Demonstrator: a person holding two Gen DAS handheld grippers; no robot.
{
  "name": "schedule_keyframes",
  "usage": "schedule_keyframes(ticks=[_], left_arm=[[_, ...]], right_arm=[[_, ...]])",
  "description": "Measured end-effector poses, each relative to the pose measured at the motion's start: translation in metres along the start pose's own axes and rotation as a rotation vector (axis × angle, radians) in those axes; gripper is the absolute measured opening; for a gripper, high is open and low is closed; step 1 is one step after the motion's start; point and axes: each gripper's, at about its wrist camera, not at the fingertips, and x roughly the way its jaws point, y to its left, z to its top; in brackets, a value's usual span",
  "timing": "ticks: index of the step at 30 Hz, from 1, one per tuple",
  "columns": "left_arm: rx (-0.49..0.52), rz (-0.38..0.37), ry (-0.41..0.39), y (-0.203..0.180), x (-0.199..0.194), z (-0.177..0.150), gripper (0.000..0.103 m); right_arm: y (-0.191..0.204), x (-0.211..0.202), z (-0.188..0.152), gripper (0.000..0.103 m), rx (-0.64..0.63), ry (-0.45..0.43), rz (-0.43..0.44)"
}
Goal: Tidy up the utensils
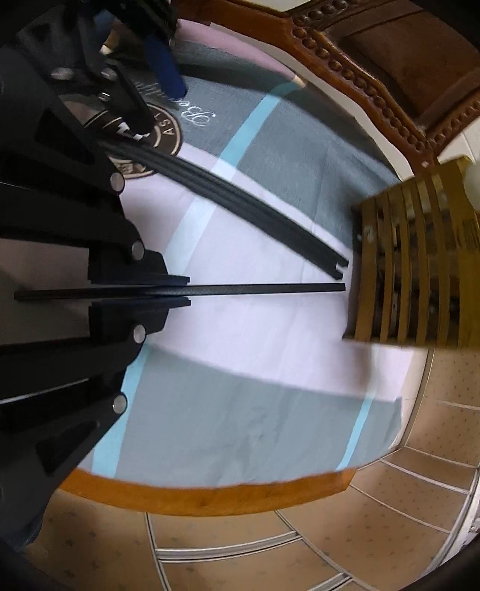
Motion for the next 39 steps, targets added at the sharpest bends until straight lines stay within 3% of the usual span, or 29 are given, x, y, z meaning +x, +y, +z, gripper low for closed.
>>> schedule_keyframes(ticks=[9,15,16,19,27,32,33,36,39], left_arm=[[0.038,0.077,0.011,-0.010,0.012,0.008,0.036],[0.075,0.106,0.031,-0.020,0.021,0.010,0.035],[0.065,0.101,0.035,-0.020,0.021,0.011,0.033],[0.065,0.063,0.049,-0.020,0.020,0.011,0.006],[0.066,0.023,0.079,-0.021,0.002,-0.018,0.006],[0.125,0.028,0.125,-0.025,-0.007,-0.036,0.006],[0.137,0.030,0.128,-0.025,-0.006,-0.033,0.006],[0.157,0.051,0.116,-0.027,-0.001,-0.013,0.013],[0.168,0.043,0.133,-0.027,0.013,0.011,0.014]], right_arm=[[-0.036,-0.010,-0.018,0.006,0.050,-0.010,0.020],[-0.033,-0.010,-0.017,0.006,0.055,-0.013,0.016],[-0.033,-0.009,-0.015,0.006,0.054,-0.012,0.012],[-0.030,-0.003,-0.010,0.006,0.043,-0.005,-0.003],[-0.042,-0.014,-0.025,0.006,0.049,0.047,0.085],[-0.035,-0.025,-0.048,0.006,-0.074,0.129,0.064],[-0.033,-0.025,-0.048,0.009,-0.092,0.142,0.052],[-0.026,-0.032,-0.038,0.029,-0.120,0.120,0.045],[-0.020,-0.032,-0.013,0.029,-0.127,0.083,0.035]])
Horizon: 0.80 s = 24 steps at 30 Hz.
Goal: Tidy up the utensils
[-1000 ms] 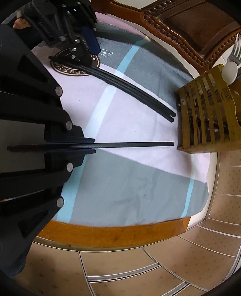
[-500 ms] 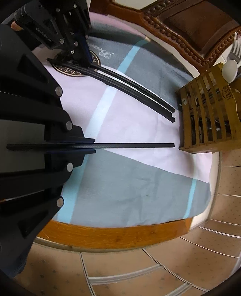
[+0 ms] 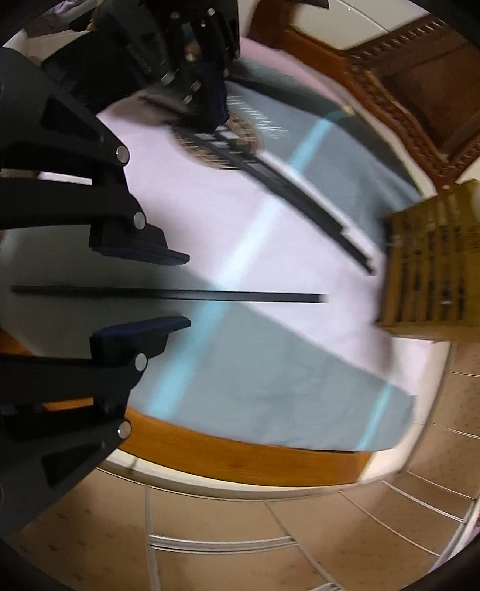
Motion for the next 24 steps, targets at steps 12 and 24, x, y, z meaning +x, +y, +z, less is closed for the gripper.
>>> schedule_keyframes(ticks=[12,24], left_arm=[[-0.037,0.047,0.040,0.027,0.024,0.067,0.028],[-0.033,0.069,0.120,0.030,0.045,0.124,0.030]], right_arm=[[-0.007,0.026,0.050,0.029,0.033,0.009,-0.041],[0.001,0.057,0.086,0.029,-0.019,0.079,-0.128]])
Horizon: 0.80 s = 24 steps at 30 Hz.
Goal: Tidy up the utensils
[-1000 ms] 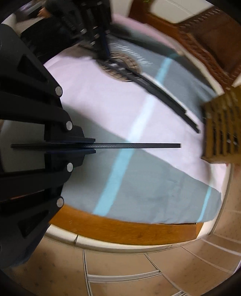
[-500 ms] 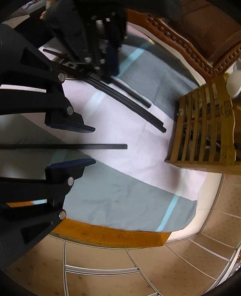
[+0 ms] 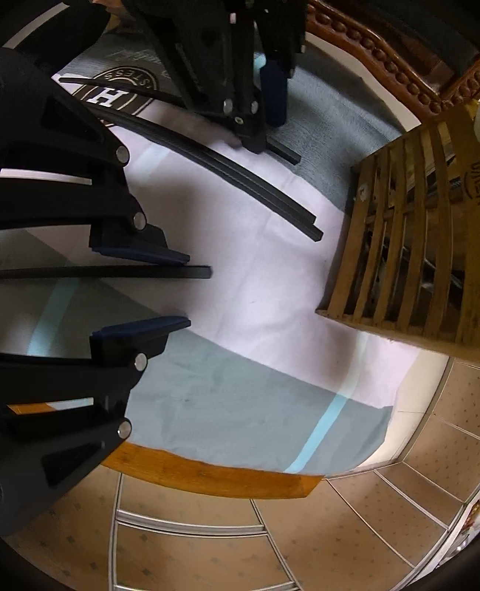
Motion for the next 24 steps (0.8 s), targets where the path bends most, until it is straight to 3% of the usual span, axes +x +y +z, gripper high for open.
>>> schedule_keyframes(ticks=[4,5,7,8,12,18,24], left_arm=[[0.001,-0.012,0.005,0.004,0.002,0.008,0.028],[-0.001,-0.014,0.001,0.005,0.002,0.009,0.024],[-0.007,-0.023,-0.003,0.012,0.001,0.010,0.015],[-0.012,-0.028,-0.005,0.015,0.000,0.010,0.010],[-0.044,-0.056,-0.037,0.036,-0.004,-0.006,0.008],[-0.090,-0.092,-0.214,0.060,-0.059,-0.032,0.007],[-0.120,-0.108,-0.472,0.063,-0.140,-0.064,0.007]], right_arm=[[0.011,0.004,0.009,0.027,-0.041,0.031,-0.025],[0.013,0.005,0.010,0.025,-0.051,0.034,-0.030],[0.018,0.005,0.011,0.011,-0.072,0.041,-0.010],[0.021,0.005,0.011,0.009,-0.079,0.039,-0.011],[0.024,-0.001,0.008,0.007,-0.072,0.001,0.011],[0.019,-0.049,0.002,0.007,-0.020,-0.134,0.030],[-0.005,-0.124,-0.014,0.007,0.043,-0.312,0.078]])
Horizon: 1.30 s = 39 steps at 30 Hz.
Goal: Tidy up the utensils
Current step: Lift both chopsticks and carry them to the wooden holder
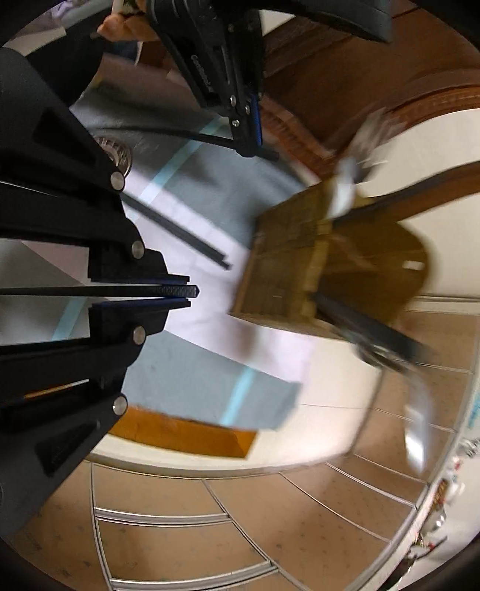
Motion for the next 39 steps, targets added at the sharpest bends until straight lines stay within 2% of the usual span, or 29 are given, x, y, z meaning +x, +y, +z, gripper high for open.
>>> schedule_keyframes(ticks=[2,8,13,20,23,25,29,31,39], left_arm=[[0.009,0.004,-0.086,-0.004,-0.028,0.001,0.007],[0.036,0.000,-0.266,-0.048,-0.070,0.017,0.007],[0.041,-0.005,-0.409,-0.054,-0.117,0.028,0.007],[0.020,-0.021,-0.531,-0.061,-0.163,0.065,0.007],[0.026,-0.030,-0.592,-0.066,-0.169,0.082,0.007],[0.022,-0.006,-0.631,-0.069,-0.176,0.090,0.007],[-0.004,0.025,-0.674,-0.067,-0.167,0.103,0.007],[-0.030,0.014,-0.672,-0.063,-0.152,0.108,0.007],[-0.052,0.062,-0.612,-0.052,-0.074,0.114,0.007]], right_arm=[[-0.003,-0.028,0.001,0.007,0.013,-0.071,0.016],[-0.010,-0.084,0.005,0.007,0.048,-0.242,0.032],[-0.016,-0.123,0.008,0.007,0.089,-0.391,0.065],[-0.019,-0.174,0.029,0.007,0.134,-0.608,0.090],[-0.019,-0.182,0.046,0.007,0.149,-0.653,0.092],[-0.019,-0.186,0.052,0.007,0.158,-0.685,0.092],[-0.018,-0.188,0.062,0.007,0.170,-0.765,0.069],[-0.021,-0.184,0.068,0.007,0.185,-0.792,0.057],[-0.032,-0.134,0.087,0.007,0.216,-0.785,0.035]])
